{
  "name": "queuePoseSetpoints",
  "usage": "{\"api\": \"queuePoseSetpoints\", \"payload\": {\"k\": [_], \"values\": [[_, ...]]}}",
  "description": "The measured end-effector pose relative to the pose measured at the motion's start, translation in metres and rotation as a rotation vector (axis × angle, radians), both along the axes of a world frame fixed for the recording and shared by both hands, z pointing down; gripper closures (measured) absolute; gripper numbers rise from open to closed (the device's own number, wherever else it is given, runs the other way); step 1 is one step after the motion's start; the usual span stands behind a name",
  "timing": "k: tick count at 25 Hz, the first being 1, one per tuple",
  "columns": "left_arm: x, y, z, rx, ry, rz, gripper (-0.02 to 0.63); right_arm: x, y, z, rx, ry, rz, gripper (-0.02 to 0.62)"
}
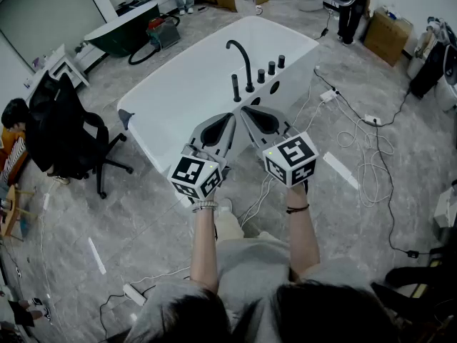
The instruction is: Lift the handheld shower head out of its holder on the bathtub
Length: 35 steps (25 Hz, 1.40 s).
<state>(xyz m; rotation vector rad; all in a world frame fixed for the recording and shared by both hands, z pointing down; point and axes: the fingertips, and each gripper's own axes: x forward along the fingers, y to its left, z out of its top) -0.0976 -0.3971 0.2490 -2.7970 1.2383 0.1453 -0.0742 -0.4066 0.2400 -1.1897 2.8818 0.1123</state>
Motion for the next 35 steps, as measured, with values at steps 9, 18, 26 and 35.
{"api": "queuePoseSetpoints", "payload": {"k": [9, 18, 26, 35], "values": [[0.013, -0.023, -0.006, -0.027, -0.005, 0.001, 0.601, 0.012, -0.023, -0.007, -0.011, 0.005, -0.008, 0.594], [0.036, -0.039, 0.011, -0.068, -0.012, 0.003, 0.601, 0.038, -0.043, 0.011, -0.063, 0.008, -0.004, 0.594], [-0.002, -0.042, 0.034, -0.089, -0.011, 0.0, 0.601, 0.01, -0.053, 0.032, -0.071, 0.004, 0.033, 0.594], [-0.01, -0.108, 0.061, -0.151, 0.013, 0.006, 0.601, 0.006, -0.119, 0.063, -0.134, 0.026, 0.051, 0.594]]}}
